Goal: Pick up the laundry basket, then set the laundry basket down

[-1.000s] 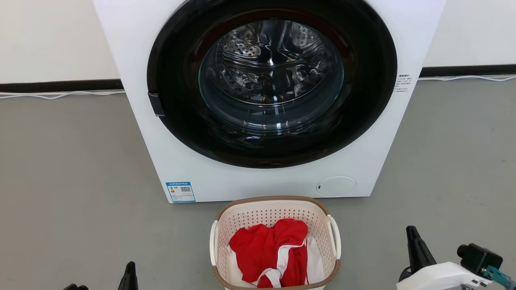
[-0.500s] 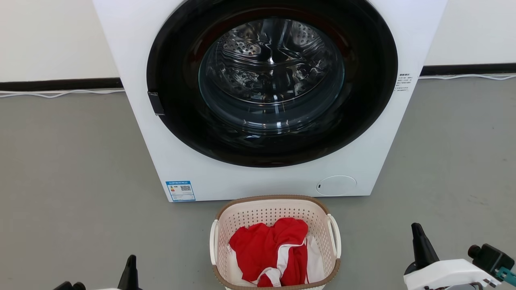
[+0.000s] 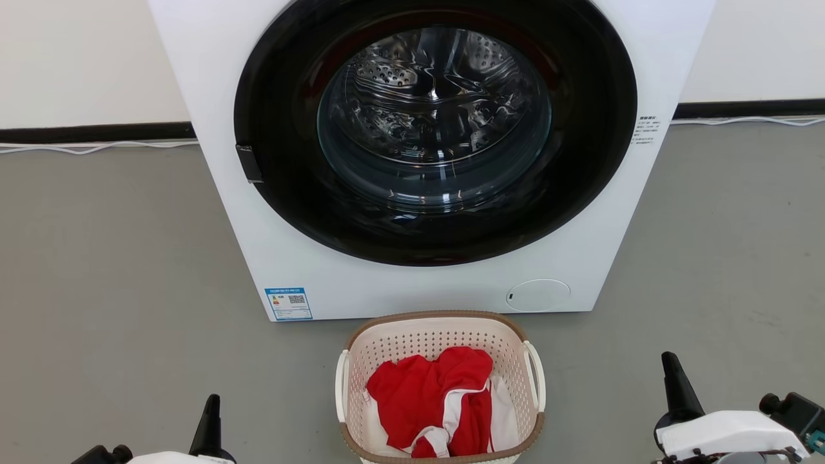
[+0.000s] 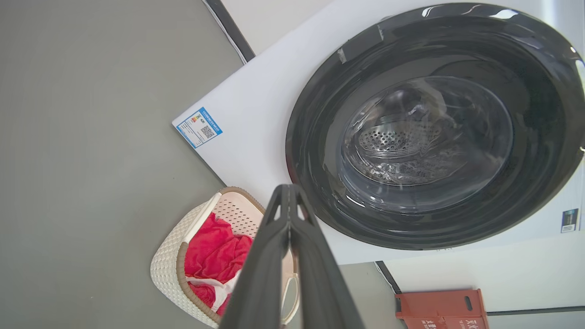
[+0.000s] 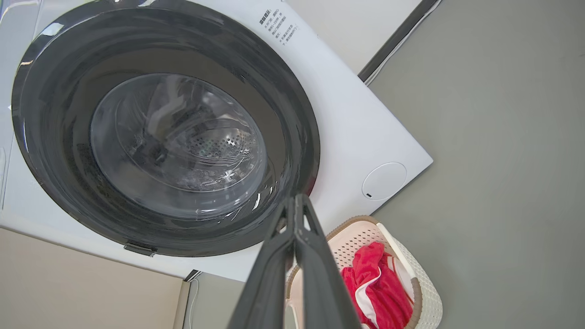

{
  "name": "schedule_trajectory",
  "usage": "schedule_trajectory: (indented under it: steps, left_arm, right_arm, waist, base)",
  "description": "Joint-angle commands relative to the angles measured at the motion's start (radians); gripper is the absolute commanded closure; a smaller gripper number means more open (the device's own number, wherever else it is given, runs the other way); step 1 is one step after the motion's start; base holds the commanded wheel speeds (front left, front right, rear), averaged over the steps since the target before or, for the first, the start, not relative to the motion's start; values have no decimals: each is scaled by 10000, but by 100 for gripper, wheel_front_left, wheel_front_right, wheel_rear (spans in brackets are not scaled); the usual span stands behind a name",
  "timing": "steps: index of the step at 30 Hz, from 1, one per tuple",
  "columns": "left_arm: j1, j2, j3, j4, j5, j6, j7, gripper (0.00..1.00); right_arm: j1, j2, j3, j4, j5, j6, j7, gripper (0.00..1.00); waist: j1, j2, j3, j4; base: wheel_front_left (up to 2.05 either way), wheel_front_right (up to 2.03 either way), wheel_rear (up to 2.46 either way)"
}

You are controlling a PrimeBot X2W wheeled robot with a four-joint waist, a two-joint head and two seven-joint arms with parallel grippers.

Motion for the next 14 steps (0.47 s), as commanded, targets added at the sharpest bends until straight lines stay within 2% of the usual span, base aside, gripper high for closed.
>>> schedule_trajectory:
  steps: [1, 14]
  left_arm:
    - [-595, 102, 137, -353, -391, -99, 119, 100]
    - [-764, 126, 156, -676, -1980, -221, 589, 100]
  right_arm:
    - [-463, -42, 80, -384, 464, 42, 99, 100]
    - [-501, -32, -4, -712, 2490, 51, 557, 100]
  waist:
    - [0, -1, 7, 1]
    - [0, -1, 56, 5]
  base:
    - [0, 0, 0]
    - [0, 0, 0]
